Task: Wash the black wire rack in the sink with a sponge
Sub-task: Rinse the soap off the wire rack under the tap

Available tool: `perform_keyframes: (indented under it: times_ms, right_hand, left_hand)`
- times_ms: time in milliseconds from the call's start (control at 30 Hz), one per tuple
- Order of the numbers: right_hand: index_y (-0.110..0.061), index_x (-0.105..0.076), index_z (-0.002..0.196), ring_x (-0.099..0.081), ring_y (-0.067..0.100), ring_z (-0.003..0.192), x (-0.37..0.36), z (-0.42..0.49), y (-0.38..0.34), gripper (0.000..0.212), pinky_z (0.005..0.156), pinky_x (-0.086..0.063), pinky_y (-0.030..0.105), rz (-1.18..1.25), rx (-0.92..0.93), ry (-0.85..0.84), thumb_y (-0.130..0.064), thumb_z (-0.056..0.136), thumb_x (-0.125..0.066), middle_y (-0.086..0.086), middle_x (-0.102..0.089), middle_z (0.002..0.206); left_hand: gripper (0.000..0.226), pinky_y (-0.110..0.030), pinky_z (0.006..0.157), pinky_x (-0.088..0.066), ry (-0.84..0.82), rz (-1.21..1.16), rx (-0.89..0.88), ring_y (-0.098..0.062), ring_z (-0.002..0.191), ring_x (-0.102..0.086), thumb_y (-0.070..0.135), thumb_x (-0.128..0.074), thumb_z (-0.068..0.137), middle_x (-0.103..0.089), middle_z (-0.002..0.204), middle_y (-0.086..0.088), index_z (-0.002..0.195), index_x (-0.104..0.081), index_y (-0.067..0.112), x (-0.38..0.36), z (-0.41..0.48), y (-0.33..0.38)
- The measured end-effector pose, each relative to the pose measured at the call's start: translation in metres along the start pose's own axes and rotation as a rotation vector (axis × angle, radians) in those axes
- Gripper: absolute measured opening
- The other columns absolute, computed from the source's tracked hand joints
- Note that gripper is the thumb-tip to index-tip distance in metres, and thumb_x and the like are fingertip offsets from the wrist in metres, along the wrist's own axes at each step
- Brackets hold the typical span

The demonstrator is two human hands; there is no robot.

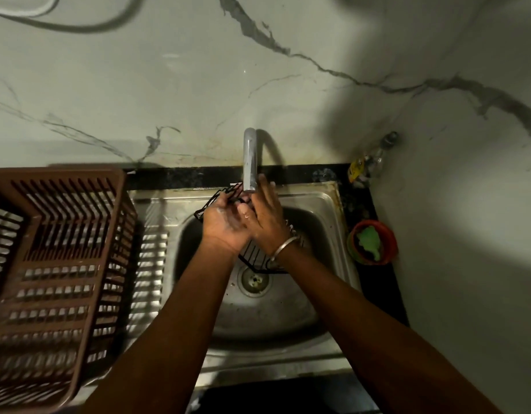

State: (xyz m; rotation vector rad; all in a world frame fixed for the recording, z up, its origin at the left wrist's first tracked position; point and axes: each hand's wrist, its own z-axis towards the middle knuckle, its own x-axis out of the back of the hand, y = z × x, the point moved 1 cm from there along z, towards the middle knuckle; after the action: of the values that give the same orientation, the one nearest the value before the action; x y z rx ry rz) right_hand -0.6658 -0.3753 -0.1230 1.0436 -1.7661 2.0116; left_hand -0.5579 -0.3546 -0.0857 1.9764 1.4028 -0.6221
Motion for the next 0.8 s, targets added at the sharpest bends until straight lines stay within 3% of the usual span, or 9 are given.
perform_keyframes:
  times_ms: [67, 200, 267, 367, 467, 567, 667, 733, 800]
  right_hand:
    - [-0.027, -0.018, 0.167, 0.001, 0.027, 0.162, 0.002, -0.003, 0.000, 0.075, 0.131, -0.011, 0.053, -0.013, 0.086, 0.018, -0.060, 0.102, -0.034, 0.000, -0.002, 0.176]
    - [-0.023, -0.025, 0.165, -0.017, 0.031, 0.159, 0.010, -0.001, 0.013, 0.076, 0.125, -0.026, 0.057, -0.212, 0.161, -0.052, -0.064, 0.102, -0.033, 0.002, -0.009, 0.176]
    - [-0.027, -0.036, 0.161, -0.034, 0.035, 0.150, 0.011, 0.002, 0.008, 0.070, 0.117, -0.036, 0.058, -0.258, 0.154, -0.085, -0.064, 0.102, -0.034, 0.005, -0.022, 0.172]
    - [-0.030, -0.040, 0.158, -0.045, 0.034, 0.139, 0.019, 0.010, -0.011, 0.063, 0.115, -0.037, 0.050, -0.241, 0.159, -0.099, -0.060, 0.103, -0.037, 0.010, -0.037, 0.165]
    - [-0.027, -0.040, 0.159, -0.045, 0.033, 0.140, 0.022, 0.014, -0.026, 0.055, 0.115, -0.036, 0.046, -0.244, 0.190, -0.119, -0.043, 0.107, -0.048, 0.013, -0.044, 0.160]
    - [-0.031, -0.025, 0.165, -0.040, 0.031, 0.146, 0.014, 0.017, -0.027, 0.059, 0.116, -0.038, 0.049, -0.278, 0.167, -0.191, -0.042, 0.108, -0.037, 0.012, -0.037, 0.165]
    - [-0.032, -0.007, 0.167, -0.017, 0.027, 0.160, 0.014, 0.016, -0.022, 0.063, 0.126, -0.021, 0.054, -0.348, 0.146, -0.281, -0.045, 0.108, -0.027, 0.005, -0.016, 0.174]
    - [-0.027, -0.012, 0.167, -0.008, 0.025, 0.162, 0.018, 0.009, -0.020, 0.064, 0.129, -0.008, 0.055, -0.386, 0.145, -0.282, -0.046, 0.107, -0.020, 0.002, -0.015, 0.175]
    - [-0.022, -0.018, 0.167, -0.010, 0.024, 0.161, 0.020, -0.001, -0.020, 0.069, 0.130, -0.004, 0.051, -0.434, 0.236, -0.273, -0.047, 0.103, -0.017, 0.004, -0.017, 0.174]
  left_hand:
    - [0.045, -0.029, 0.084, -0.058, 0.000, -0.009, 0.011, -0.027, 0.098, -0.073, 0.037, -0.044, 0.110, -0.077, 0.109, -0.015, 0.124, -0.071, 0.004, 0.004, 0.001, 0.000]
    - [0.058, -0.038, 0.112, -0.050, -0.016, -0.041, 0.013, -0.031, 0.139, -0.060, 0.034, -0.054, 0.099, -0.063, 0.149, -0.018, 0.148, -0.060, 0.004, 0.013, 0.004, 0.002]
    - [0.059, -0.037, 0.118, -0.046, -0.014, -0.035, -0.028, -0.029, 0.143, -0.057, 0.042, -0.048, 0.108, -0.060, 0.152, -0.018, 0.152, -0.055, 0.004, 0.014, 0.002, 0.000]
    - [0.072, -0.042, 0.123, -0.041, -0.083, 0.094, -0.122, -0.031, 0.140, -0.060, 0.063, -0.052, 0.104, -0.060, 0.152, -0.019, 0.148, -0.060, 0.008, 0.010, -0.008, -0.008]
    - [0.073, -0.049, 0.118, -0.046, -0.149, 0.215, -0.177, -0.030, 0.137, -0.063, 0.070, -0.048, 0.101, -0.066, 0.146, -0.016, 0.148, -0.063, 0.016, 0.000, -0.023, -0.026]
    - [0.061, -0.052, 0.126, -0.037, -0.139, 0.154, -0.195, -0.030, 0.141, -0.058, 0.059, -0.047, 0.107, -0.065, 0.148, -0.013, 0.152, -0.059, 0.019, 0.000, -0.020, -0.031]
    - [0.059, -0.052, 0.128, -0.033, -0.114, 0.109, -0.178, -0.033, 0.145, -0.054, 0.053, -0.039, 0.112, -0.060, 0.153, -0.015, 0.155, -0.054, 0.016, 0.007, -0.012, -0.023]
    - [0.060, -0.053, 0.121, -0.041, -0.109, 0.066, -0.166, -0.037, 0.139, -0.060, 0.055, -0.036, 0.112, -0.063, 0.149, -0.019, 0.148, -0.058, 0.014, 0.013, -0.009, -0.019]
    - [0.056, -0.053, 0.116, -0.045, -0.106, 0.046, -0.185, -0.037, 0.137, -0.061, 0.056, -0.037, 0.111, -0.064, 0.147, -0.019, 0.135, -0.066, 0.015, 0.016, -0.005, -0.017]
